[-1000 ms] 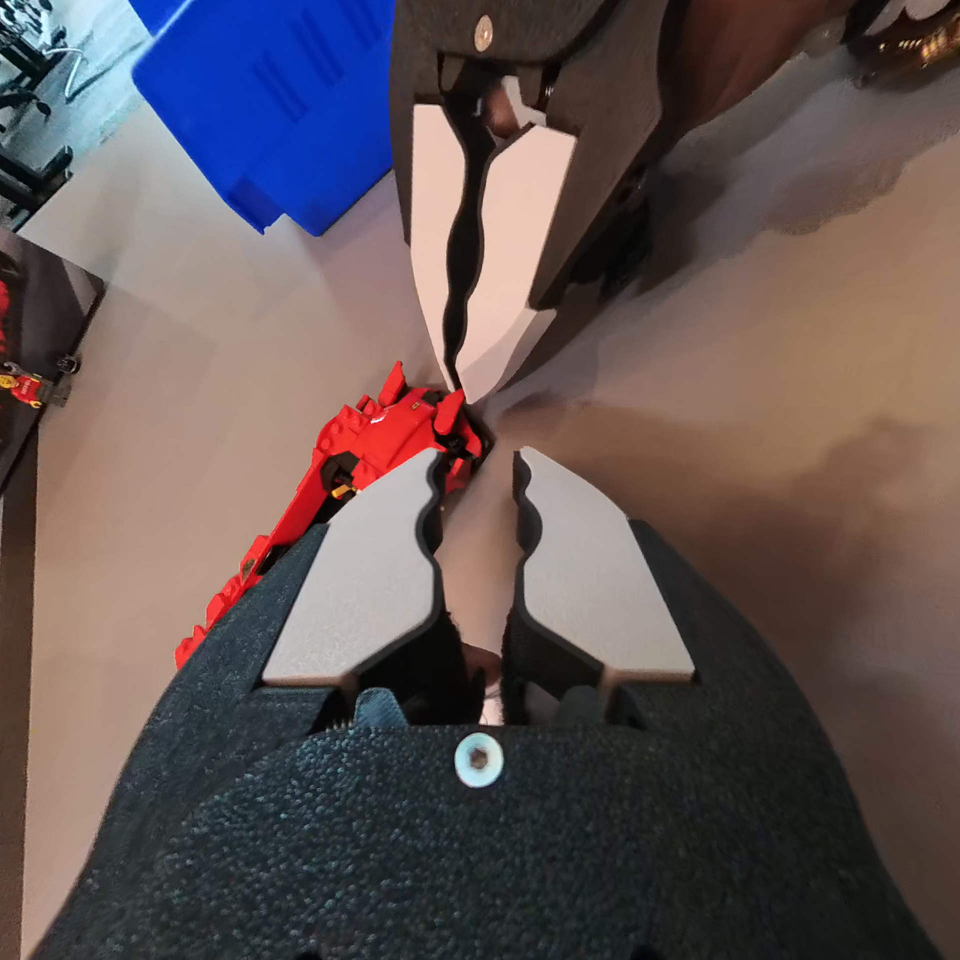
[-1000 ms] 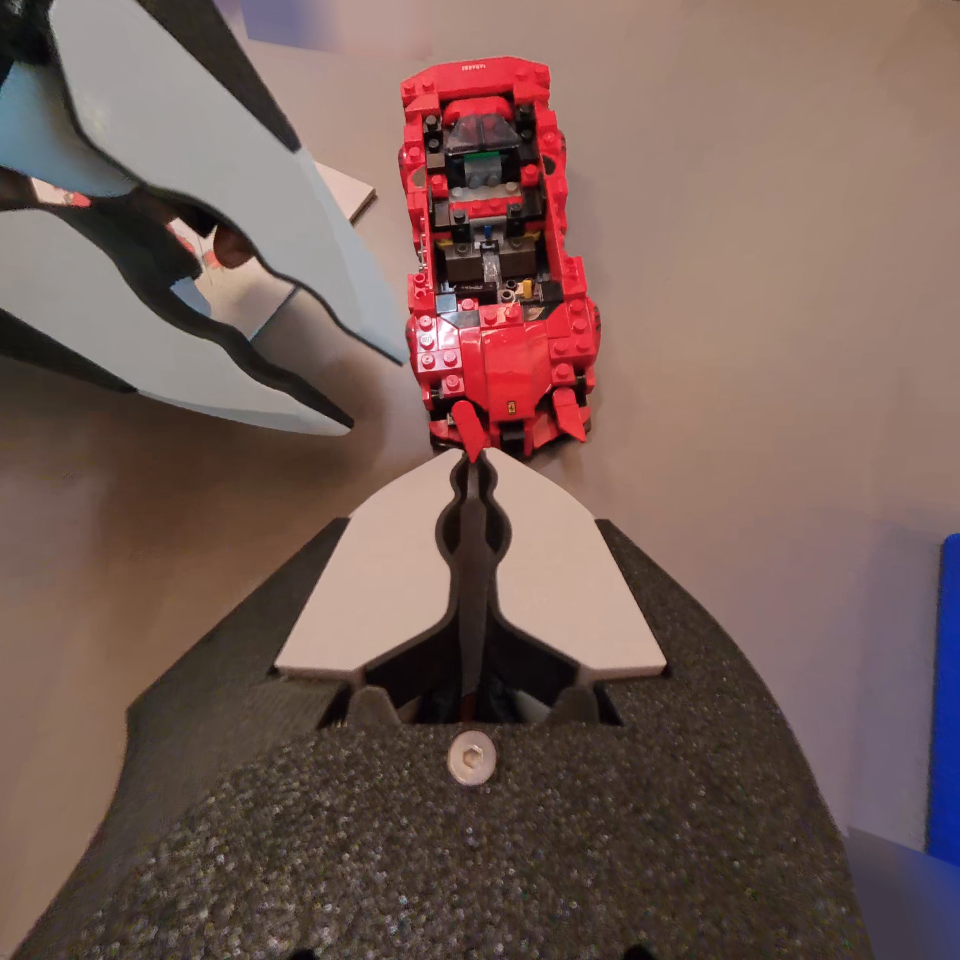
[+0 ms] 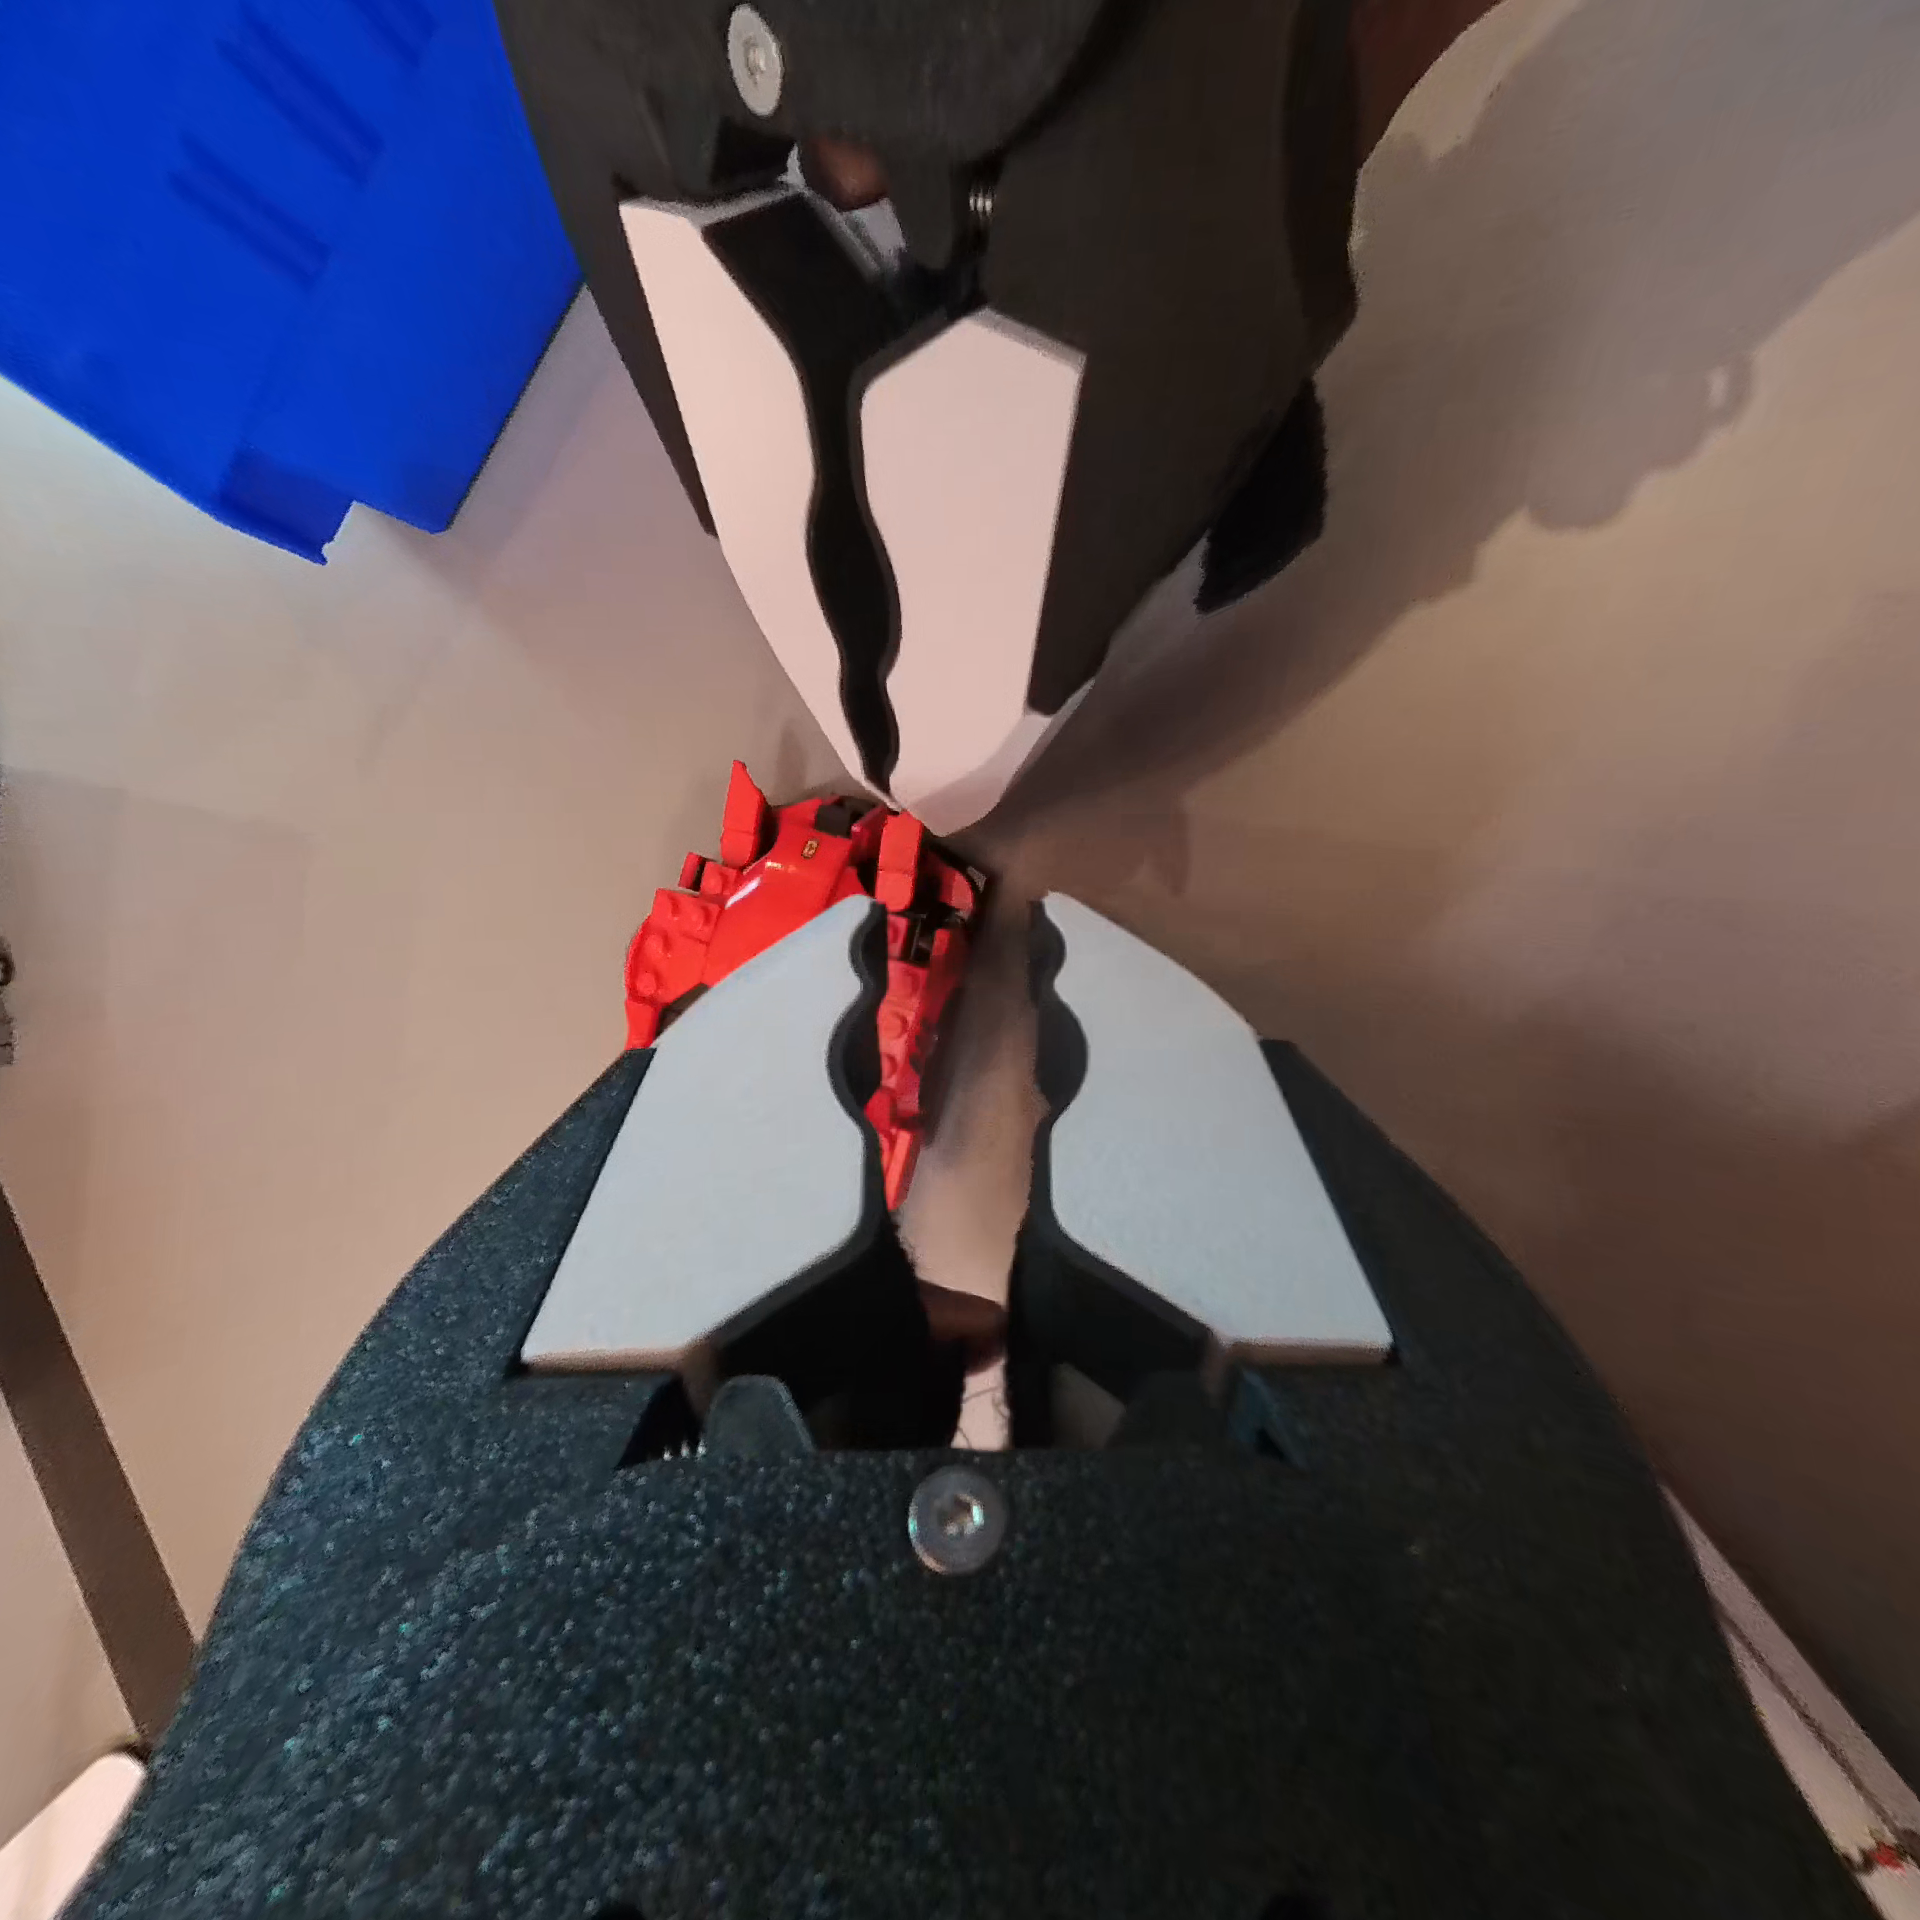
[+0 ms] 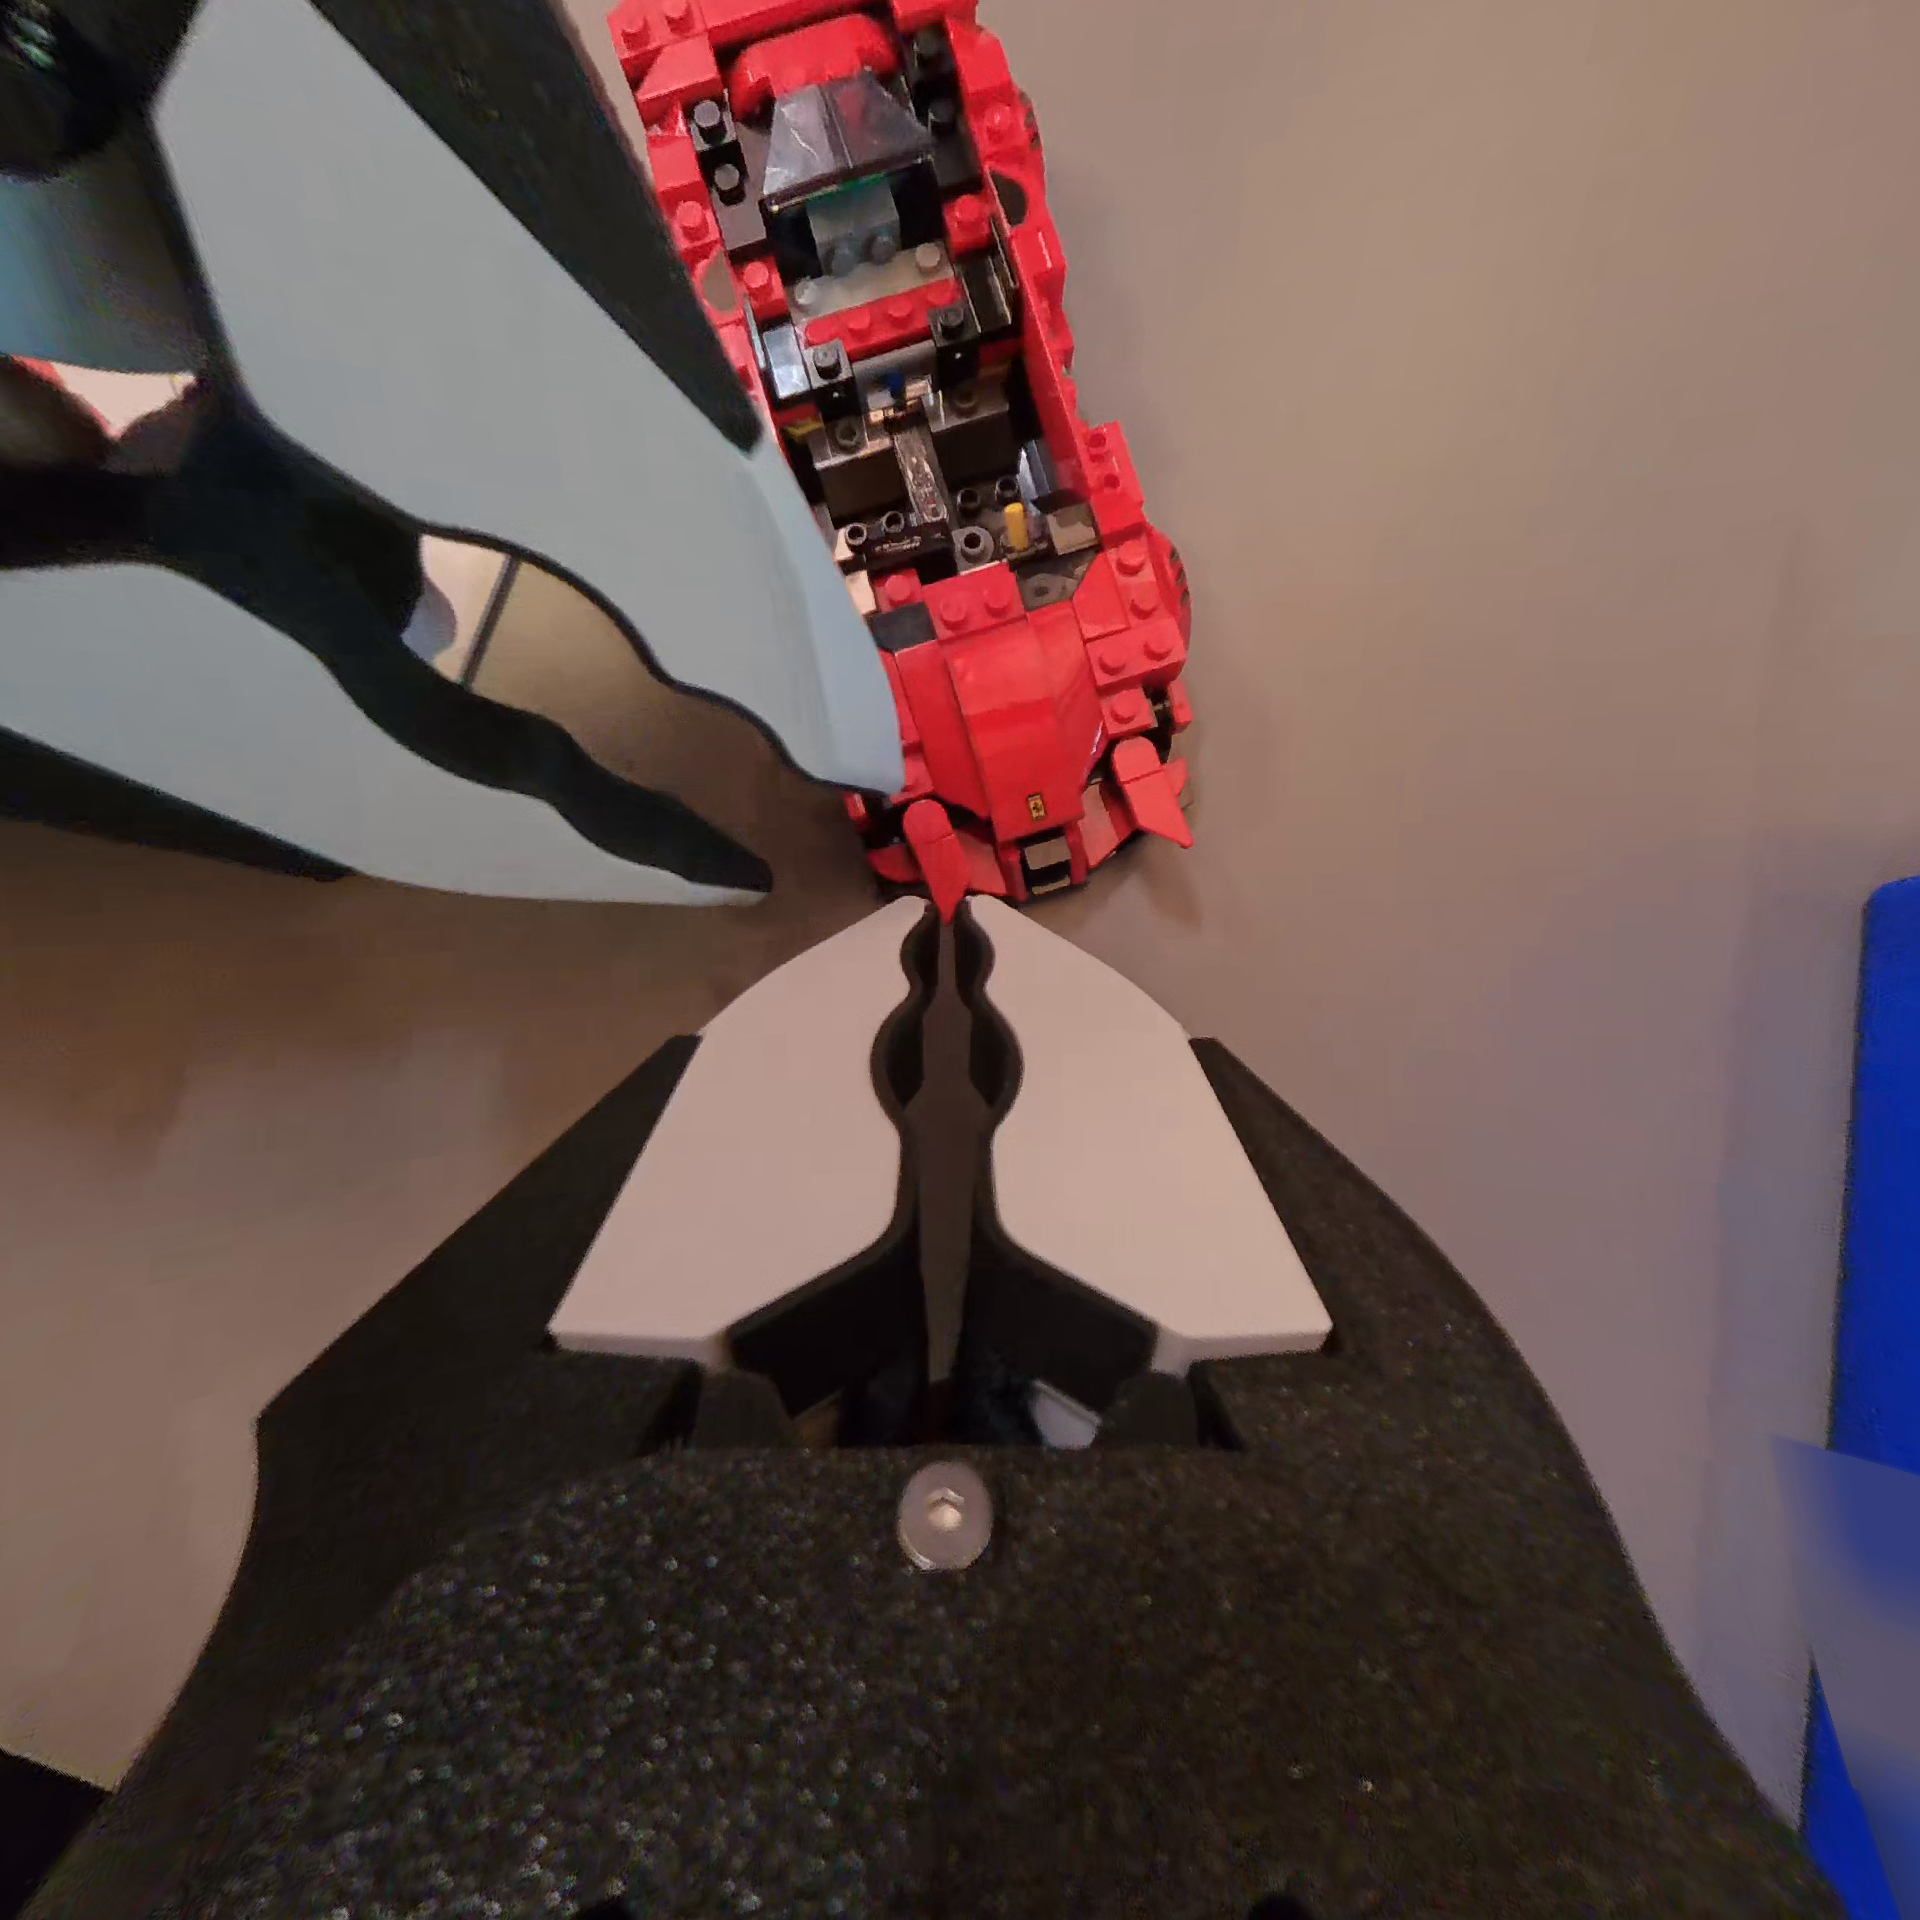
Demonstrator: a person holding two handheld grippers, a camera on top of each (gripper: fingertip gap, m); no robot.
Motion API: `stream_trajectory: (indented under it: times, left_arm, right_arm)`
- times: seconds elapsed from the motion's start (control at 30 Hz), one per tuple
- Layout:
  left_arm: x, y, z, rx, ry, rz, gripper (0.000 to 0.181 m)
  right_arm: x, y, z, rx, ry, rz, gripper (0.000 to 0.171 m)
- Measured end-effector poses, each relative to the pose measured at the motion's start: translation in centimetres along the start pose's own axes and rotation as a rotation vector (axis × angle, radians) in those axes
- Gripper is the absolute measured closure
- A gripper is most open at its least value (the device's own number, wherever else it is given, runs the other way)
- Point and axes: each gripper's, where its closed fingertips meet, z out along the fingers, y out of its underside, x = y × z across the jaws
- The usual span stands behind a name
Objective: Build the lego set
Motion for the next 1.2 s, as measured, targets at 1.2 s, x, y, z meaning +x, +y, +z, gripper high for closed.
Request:
stream_trajectory:
  times: [1.2]
  left_arm:
    - [0.8,0.6,1.2,-0.113,0.02,0.018,0.146]
  right_arm:
    - [-0.5,0.0,0.4,-0.005,-0.04,0.015,0.168]
